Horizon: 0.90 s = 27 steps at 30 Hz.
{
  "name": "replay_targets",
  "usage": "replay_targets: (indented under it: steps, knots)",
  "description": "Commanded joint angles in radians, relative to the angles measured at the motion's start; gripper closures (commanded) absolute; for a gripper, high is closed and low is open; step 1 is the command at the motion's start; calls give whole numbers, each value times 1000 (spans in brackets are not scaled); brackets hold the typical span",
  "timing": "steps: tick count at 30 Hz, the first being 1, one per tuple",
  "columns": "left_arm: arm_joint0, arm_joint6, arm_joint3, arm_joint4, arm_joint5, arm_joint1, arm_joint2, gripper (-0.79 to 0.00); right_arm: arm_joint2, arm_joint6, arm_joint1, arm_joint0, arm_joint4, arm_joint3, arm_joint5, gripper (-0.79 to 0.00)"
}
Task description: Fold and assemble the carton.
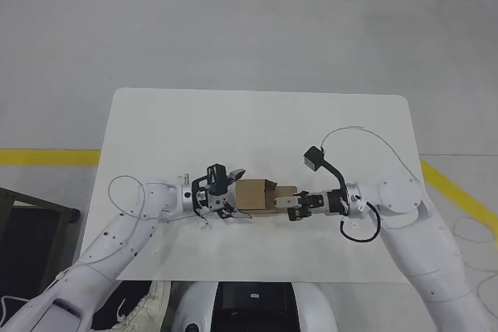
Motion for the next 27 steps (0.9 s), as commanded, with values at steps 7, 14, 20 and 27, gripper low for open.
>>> replay_targets:
  steps: [7, 14, 20, 27]
  knots:
    - [-7, -5, 16, -11, -10, -7, 6, -785, -30, -11, 0, -12, 10, -4, 5, -785]
    - [-7, -7, 20, -8, -5, -8, 2, -785, -30, -11, 0, -12, 10, -4, 5, -785]
    - [-3, -8, 23, -9, -5, -9, -3, -785, -10, -50, 6, -37, 5, -14, 12, -785]
    - [-2, -10, 21, -7, -5, -11, -3, -785, -37, -84, 4, -73, 34, 17, -18, -785]
